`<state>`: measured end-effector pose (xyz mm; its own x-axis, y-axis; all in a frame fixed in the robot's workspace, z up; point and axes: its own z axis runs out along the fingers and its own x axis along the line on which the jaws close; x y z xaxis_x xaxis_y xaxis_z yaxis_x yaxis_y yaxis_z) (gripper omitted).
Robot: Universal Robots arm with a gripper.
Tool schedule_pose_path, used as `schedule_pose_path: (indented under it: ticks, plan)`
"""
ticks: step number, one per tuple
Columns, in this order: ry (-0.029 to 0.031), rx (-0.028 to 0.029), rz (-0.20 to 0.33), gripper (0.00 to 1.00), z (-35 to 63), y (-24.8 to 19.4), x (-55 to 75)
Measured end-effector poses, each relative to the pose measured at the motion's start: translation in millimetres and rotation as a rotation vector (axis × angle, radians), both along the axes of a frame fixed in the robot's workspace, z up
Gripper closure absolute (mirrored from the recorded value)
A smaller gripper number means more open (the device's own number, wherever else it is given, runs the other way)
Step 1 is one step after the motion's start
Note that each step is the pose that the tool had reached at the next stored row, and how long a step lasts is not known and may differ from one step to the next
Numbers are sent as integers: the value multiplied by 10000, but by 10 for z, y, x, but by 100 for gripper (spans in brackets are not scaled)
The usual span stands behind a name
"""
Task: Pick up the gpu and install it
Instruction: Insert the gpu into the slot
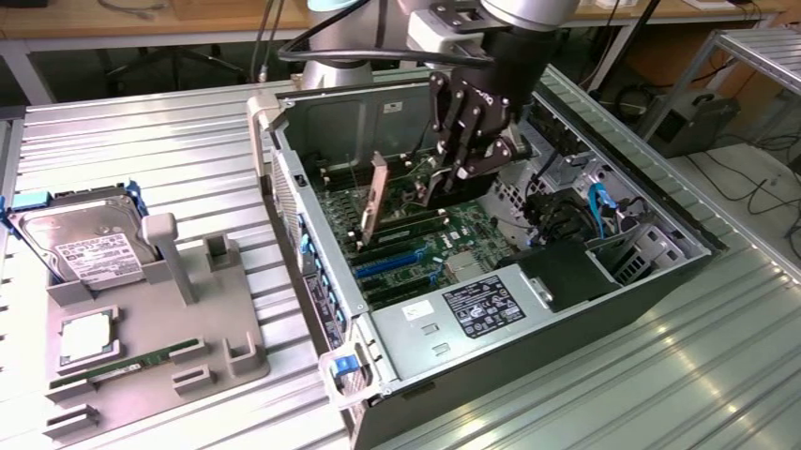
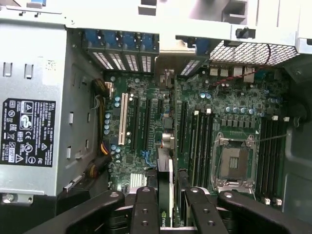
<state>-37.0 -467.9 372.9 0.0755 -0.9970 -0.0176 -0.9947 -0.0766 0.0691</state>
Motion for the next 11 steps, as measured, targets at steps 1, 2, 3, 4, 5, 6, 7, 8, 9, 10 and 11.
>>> schedule_pose_path:
  ticks: [1, 2, 3, 4, 5, 6, 7, 8, 9, 10, 11]
  plan:
    - [-22, -1, -18, 74, -15, 14, -15]
    - [-40, -3, -37, 74, -32, 25, -32]
    - [-49, -4, -50, 74, -44, 33, -44]
    - [-58, -7, -79, 74, -81, 56, -82]
    - [-59, -10, -89, 74, -101, 69, -103]
    - [-60, -10, -97, 74, -117, 80, -121]
    - [-61, -12, -103, 74, -131, 90, -136]
    - [-62, -12, -112, 74, -150, 103, -156]
    - [-63, -14, -117, 74, -166, 114, -173]
    - [-63, -15, -122, 74, -183, 127, -191]
    - [-63, -18, -128, 74, -209, 146, -221]
